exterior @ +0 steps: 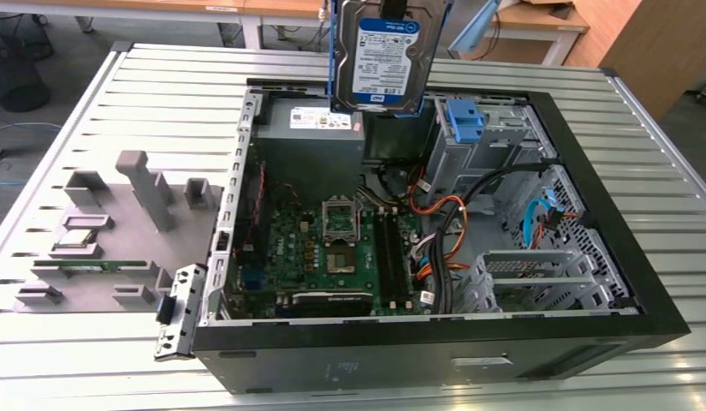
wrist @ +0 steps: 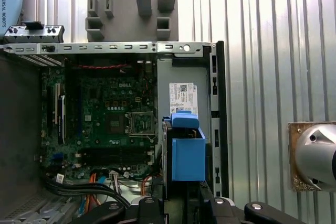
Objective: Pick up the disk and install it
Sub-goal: 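Pick up the disk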
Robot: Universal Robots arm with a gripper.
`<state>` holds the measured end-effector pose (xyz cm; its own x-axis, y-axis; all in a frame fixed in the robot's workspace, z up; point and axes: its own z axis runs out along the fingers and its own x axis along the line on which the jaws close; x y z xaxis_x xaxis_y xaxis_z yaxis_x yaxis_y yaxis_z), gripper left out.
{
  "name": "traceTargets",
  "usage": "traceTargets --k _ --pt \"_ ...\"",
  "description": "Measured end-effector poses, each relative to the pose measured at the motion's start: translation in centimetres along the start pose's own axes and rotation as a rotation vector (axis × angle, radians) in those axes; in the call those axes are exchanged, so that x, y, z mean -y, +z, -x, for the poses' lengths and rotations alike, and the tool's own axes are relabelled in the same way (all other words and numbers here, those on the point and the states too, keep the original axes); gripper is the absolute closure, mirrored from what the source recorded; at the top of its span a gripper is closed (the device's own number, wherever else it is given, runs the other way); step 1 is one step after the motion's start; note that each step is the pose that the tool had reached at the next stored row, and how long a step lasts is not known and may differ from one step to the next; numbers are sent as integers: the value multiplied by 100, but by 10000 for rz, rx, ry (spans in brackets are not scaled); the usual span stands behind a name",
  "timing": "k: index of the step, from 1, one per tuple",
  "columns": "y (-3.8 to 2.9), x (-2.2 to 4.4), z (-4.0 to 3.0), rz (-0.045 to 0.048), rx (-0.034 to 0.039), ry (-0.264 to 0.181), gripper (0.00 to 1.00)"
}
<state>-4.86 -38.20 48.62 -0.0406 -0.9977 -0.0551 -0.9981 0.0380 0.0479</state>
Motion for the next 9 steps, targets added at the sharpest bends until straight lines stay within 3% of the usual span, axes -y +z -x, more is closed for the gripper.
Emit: traceTargets --k 9 --pt "-2 50 2 0 1 0 65"
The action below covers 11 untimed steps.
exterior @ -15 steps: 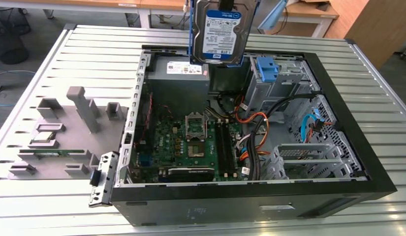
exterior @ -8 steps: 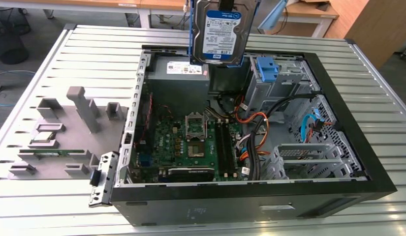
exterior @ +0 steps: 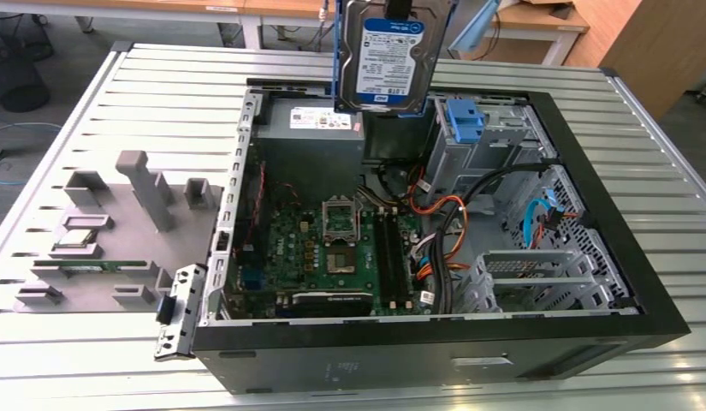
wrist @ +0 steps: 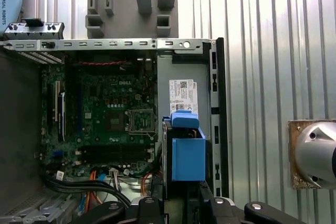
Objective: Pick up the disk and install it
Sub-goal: 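Pick up the disk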
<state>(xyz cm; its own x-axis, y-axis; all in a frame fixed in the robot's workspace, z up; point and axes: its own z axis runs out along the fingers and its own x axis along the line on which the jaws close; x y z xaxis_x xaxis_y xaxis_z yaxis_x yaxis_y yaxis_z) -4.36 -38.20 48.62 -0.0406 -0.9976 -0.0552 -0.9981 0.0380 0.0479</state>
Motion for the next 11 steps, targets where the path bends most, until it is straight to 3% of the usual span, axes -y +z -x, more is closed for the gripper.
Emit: traceTargets --k 11 --pt "-3 14 -44 0 0 0 65"
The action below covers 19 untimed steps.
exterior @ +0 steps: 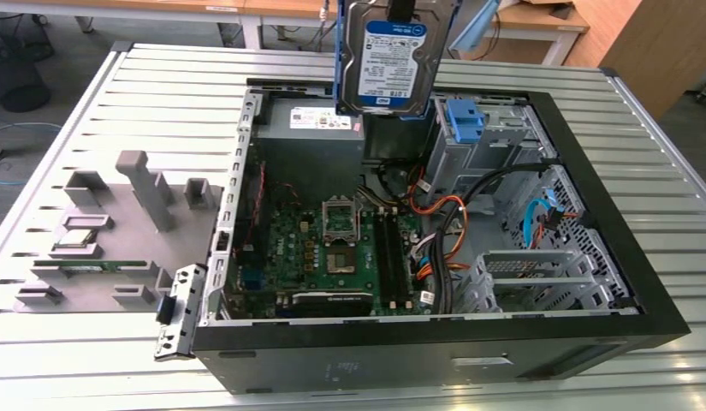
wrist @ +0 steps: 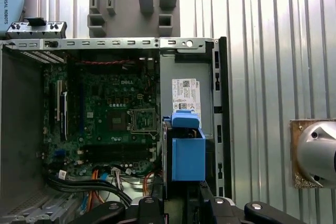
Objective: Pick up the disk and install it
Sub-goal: 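Pick up the disk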
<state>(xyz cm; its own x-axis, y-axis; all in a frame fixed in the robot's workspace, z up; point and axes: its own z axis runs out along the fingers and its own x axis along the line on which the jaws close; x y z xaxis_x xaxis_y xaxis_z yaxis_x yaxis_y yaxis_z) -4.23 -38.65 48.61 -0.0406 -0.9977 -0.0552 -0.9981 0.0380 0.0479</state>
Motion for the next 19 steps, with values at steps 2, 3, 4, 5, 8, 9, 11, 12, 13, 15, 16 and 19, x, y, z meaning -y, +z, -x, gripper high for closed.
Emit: traceTargets --k 2,3,4,5,8,9,11,12,13,15,16,19 --pt "-1 2 -17 1 -1 0 65" --pt "-2 4 -27 0 -1 -1 65" --pt "-2 5 -38 0 0 0 65" --pt "-3 6 -49 0 1 0 65" --pt "-5 10 -87 0 0 0 65" --pt "-6 12 -101 0 -1 -1 65" --pt "-8 15 -131 0 0 0 65" --pt "-9 16 -149 0 0 0 65" --pt "-10 18 -167 0 0 0 65" --pt "-13 23 -205 1 -2 0 65" --pt "-14 24 -225 0 -1 1 65" --pt "-17 31 -292 0 0 0 65"
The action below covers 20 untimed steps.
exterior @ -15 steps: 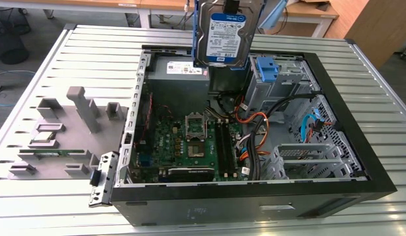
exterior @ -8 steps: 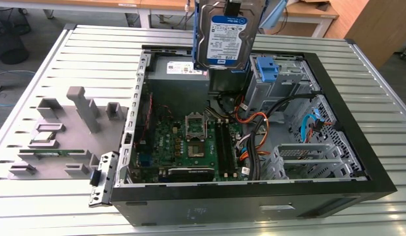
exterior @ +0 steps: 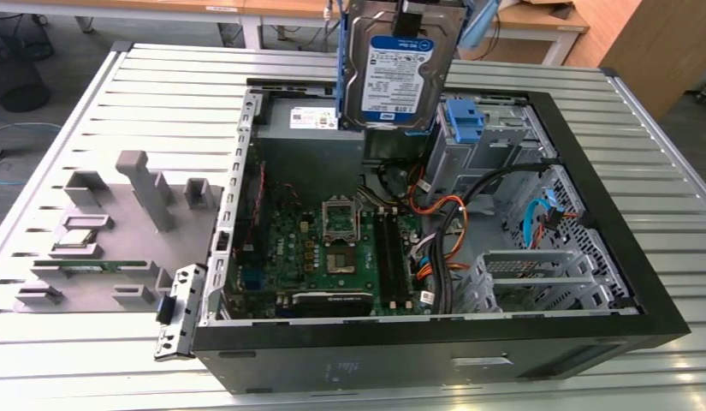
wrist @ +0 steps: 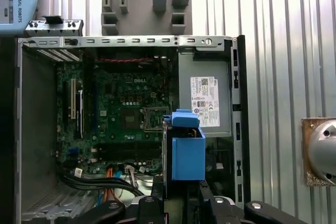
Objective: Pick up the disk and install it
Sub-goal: 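Pick up the disk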
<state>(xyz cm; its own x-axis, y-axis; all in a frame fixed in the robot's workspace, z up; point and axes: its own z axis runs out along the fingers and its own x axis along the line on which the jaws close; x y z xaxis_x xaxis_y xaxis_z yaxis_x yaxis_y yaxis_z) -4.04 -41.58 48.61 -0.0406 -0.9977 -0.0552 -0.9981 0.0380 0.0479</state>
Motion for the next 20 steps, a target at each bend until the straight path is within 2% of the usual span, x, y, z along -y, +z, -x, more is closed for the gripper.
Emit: traceTargets --k 10,20 --pt "-15 24 -268 0 1 0 65" --pt "-29 48 -503 0 1 1 65"
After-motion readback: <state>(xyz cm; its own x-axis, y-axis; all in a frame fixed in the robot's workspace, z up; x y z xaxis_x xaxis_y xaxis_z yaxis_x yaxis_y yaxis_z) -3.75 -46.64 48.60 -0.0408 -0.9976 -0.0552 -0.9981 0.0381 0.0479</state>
